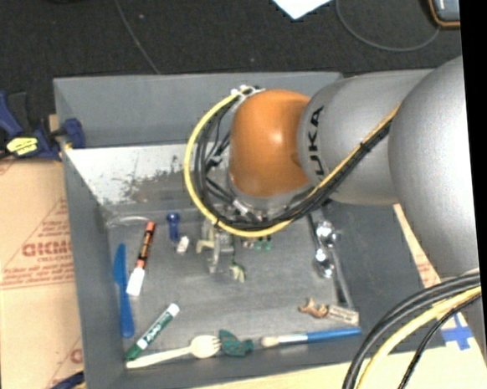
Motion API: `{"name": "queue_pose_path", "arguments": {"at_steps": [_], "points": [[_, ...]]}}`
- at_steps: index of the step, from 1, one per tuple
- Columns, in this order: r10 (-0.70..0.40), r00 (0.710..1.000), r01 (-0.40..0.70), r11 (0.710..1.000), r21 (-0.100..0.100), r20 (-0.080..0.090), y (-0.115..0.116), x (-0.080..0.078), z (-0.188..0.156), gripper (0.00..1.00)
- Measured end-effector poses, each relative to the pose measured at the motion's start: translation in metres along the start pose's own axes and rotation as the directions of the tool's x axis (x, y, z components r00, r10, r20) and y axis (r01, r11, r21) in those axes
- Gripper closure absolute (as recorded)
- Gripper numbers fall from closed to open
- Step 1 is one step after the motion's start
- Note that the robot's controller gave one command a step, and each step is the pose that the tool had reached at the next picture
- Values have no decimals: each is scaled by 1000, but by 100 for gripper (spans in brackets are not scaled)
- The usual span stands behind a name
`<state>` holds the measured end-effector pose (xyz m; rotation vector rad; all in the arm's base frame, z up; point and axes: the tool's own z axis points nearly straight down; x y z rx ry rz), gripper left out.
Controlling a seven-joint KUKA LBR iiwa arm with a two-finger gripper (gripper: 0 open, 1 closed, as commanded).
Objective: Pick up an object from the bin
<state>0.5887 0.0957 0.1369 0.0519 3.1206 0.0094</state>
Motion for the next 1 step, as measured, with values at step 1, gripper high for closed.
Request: {"name": "queue_pose_path", "arguments": {"at_steps": [1], "points": [[2, 1000, -2, 1000, -1, 5, 0, -1, -7, 100]]}}
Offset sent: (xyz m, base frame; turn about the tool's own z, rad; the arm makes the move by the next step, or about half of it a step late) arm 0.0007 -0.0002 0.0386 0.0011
